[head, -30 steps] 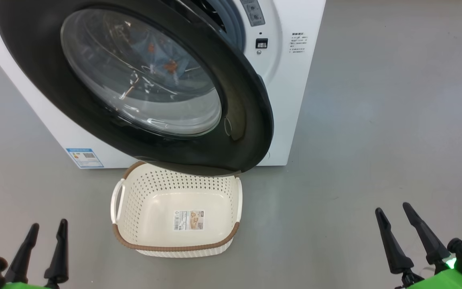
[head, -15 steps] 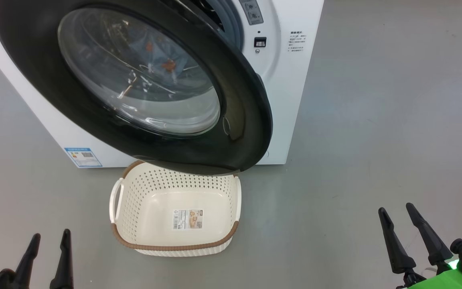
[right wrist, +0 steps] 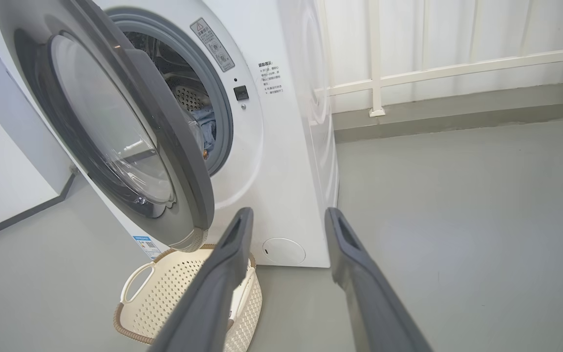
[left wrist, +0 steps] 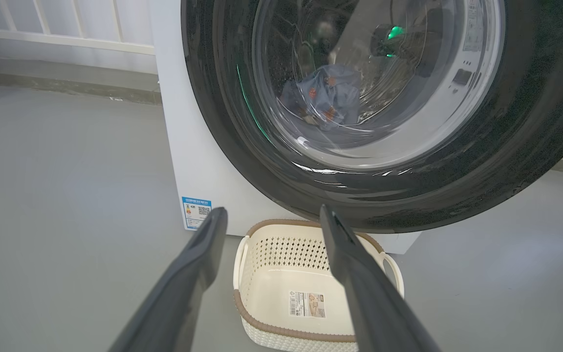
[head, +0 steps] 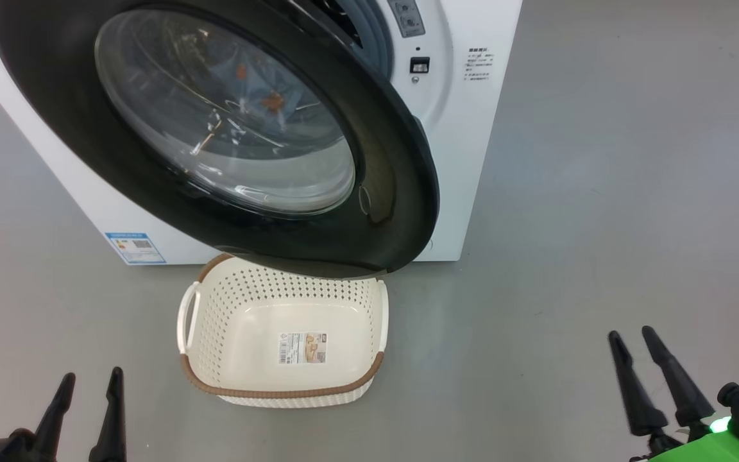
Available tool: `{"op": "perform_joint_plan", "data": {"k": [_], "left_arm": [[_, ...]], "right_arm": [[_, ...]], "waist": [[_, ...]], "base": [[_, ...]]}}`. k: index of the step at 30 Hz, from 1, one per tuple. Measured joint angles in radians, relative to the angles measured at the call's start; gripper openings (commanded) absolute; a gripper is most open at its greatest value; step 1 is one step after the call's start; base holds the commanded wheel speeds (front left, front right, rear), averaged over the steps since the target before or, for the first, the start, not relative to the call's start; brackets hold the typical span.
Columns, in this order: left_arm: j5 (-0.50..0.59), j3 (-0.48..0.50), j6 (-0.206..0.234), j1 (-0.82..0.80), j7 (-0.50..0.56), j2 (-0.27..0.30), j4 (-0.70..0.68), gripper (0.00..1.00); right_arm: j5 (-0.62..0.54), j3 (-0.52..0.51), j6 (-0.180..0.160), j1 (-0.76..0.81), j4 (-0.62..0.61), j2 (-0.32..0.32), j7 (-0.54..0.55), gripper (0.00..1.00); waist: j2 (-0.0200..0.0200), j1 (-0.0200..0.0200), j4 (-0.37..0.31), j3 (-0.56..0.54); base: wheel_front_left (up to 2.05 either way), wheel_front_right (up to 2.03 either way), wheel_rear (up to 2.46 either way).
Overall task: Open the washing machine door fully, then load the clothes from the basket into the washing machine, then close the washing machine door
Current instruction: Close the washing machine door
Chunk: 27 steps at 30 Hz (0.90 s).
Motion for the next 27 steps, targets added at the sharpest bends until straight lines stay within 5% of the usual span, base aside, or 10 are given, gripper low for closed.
{"op": "perform_joint_plan", "data": {"k": [9,27], "left_arm": [[-0.009,-0.018,0.000,-0.015,0.000,-0.004,-0.010,1.00],[-0.012,-0.054,0.000,-0.046,0.000,-0.026,-0.034,1.00]], "right_arm": [[-0.002,-0.016,0.000,-0.099,0.026,0.045,0.000,0.00],[-0.007,0.143,0.000,-0.389,-0.058,0.050,0.000,0.00]], "waist": [[0.0000,0.0000,0.026,0.015],[0.0000,0.0000,0.118,0.018]], "base": [[0.00,0.00,0.00],[0.00,0.00,0.00]]}}
